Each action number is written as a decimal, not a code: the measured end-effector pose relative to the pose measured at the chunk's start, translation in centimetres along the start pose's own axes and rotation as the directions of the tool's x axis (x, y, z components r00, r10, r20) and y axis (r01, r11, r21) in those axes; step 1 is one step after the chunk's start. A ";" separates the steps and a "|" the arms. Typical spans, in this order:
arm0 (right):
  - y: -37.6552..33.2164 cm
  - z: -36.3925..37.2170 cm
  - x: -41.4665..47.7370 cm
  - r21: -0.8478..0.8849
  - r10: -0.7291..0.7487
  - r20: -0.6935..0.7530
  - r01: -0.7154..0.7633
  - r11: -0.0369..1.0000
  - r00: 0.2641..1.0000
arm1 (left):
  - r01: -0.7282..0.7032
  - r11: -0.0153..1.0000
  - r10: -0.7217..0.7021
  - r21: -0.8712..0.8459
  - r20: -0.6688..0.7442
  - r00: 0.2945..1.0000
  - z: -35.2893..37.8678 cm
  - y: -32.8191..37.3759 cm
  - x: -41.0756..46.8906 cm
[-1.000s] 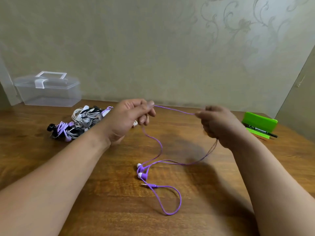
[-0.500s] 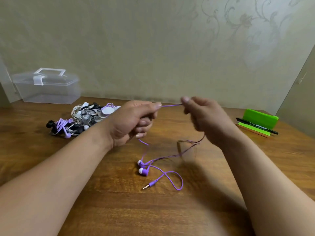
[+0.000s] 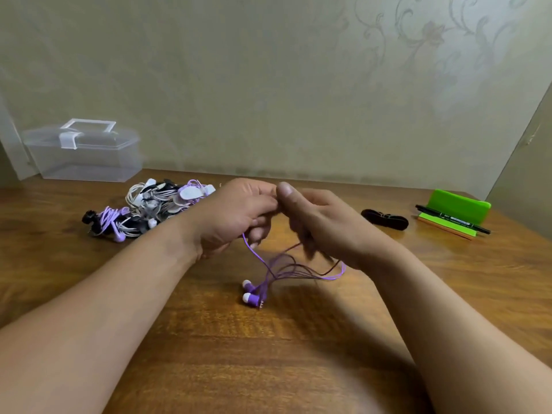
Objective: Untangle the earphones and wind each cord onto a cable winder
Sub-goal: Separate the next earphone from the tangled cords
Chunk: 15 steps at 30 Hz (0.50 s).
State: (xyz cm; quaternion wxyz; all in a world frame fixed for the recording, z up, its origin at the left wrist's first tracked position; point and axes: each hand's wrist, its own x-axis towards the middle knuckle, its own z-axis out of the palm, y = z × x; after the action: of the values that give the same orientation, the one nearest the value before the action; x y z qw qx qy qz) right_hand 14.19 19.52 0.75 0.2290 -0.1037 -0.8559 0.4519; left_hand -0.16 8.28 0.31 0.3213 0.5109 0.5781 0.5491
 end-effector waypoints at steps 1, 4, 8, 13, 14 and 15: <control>0.4 -0.3 0.3 -0.048 -0.003 -0.045 0.001 0.999 0.999 | 0.010 0.999 -0.010 -0.031 -0.001 1.000 -0.2 0.0 0.0; 2.0 -3.0 1.3 0.024 0.094 -0.374 -0.092 0.996 0.923 | 0.047 0.966 -0.037 -0.255 0.046 0.998 -1.1 0.5 -0.3; 4.9 -5.5 1.3 -0.093 0.189 -0.578 -0.295 0.951 0.794 | 0.041 0.885 0.028 -0.463 0.141 0.990 -2.1 1.4 -0.8; 7.0 -5.3 1.5 -0.190 0.210 -0.561 -0.372 0.908 0.801 | 0.056 0.861 0.034 -0.505 0.168 0.985 -2.5 1.1 -0.8; 7.2 -5.6 1.4 -0.169 0.225 -0.570 -0.381 0.909 0.790 | 0.052 0.865 0.032 -0.499 0.158 0.987 -2.7 1.2 -0.7; 7.5 -5.9 1.4 -0.148 0.236 -0.576 -0.384 0.911 0.782 | 0.047 0.870 0.029 -0.491 0.145 0.989 -2.7 1.2 -0.7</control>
State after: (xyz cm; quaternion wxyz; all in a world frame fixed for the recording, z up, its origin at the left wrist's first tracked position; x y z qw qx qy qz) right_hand 15.64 28.66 -2.13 0.3697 -0.3974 -0.7766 0.3198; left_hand -2.23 6.68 1.86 0.4853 0.4485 0.3960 0.6375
